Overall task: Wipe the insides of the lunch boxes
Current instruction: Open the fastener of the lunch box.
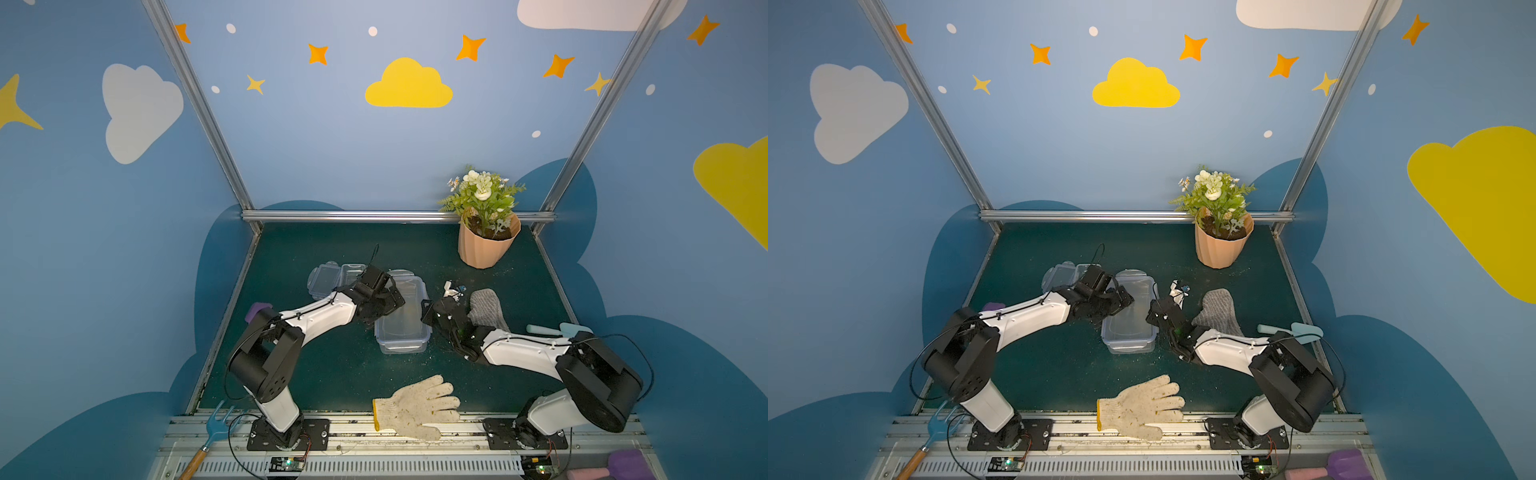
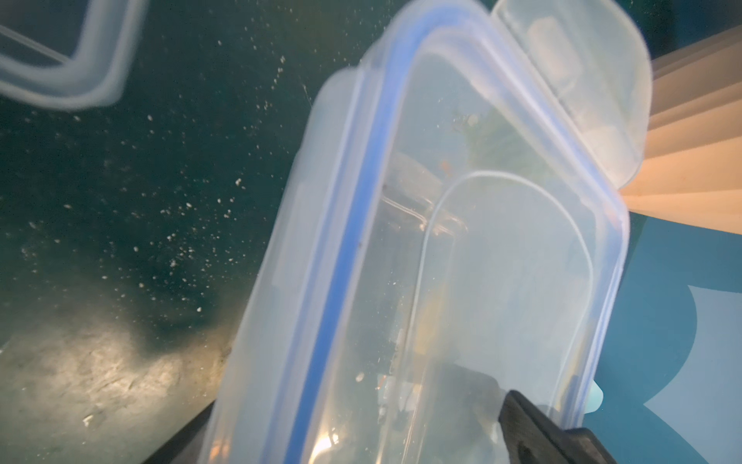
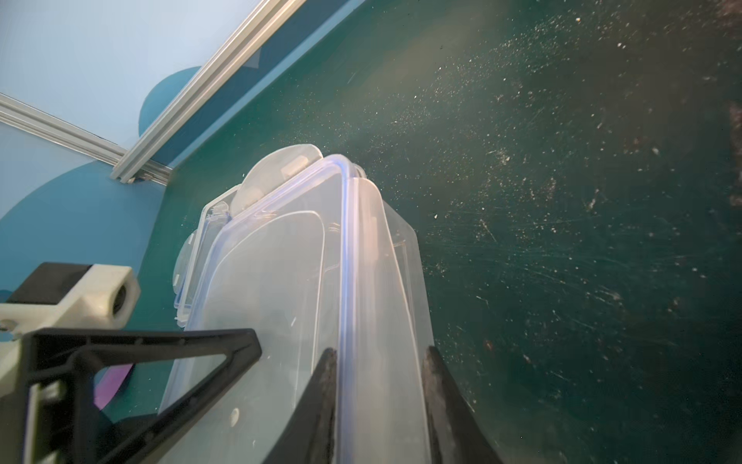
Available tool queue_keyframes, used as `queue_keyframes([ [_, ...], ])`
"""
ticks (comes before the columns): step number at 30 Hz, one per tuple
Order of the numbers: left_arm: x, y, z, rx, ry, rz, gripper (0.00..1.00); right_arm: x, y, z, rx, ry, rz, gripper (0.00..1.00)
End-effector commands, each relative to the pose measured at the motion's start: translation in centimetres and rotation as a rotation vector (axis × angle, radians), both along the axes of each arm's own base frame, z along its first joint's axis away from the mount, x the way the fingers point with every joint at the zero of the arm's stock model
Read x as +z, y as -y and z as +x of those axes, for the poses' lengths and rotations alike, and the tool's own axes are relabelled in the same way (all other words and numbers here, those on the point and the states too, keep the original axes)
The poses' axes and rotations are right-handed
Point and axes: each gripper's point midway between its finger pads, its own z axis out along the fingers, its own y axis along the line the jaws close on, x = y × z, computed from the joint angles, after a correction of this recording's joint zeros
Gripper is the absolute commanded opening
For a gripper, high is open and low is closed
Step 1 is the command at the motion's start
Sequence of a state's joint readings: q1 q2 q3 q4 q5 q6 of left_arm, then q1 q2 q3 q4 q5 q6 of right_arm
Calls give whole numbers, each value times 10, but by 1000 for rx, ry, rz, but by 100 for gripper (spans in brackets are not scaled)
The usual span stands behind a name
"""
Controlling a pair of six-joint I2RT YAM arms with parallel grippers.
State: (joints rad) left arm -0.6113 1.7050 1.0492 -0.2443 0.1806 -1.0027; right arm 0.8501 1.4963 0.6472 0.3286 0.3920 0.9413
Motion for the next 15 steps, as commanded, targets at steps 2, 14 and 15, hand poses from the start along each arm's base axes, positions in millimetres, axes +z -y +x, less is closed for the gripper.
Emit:
queue_keyframes([
  [2, -80, -13, -66, -73, -284, 147, 99, -76, -8, -71, 264, -294, -240, 0],
  [14, -88, -17, -75, -77, -293, 174, 99, -73, -18, -73, 298, -300, -341, 0],
  [15, -88, -18, -75, -75, -293, 174, 100, -74, -18, -74, 299, -304, -355, 0],
])
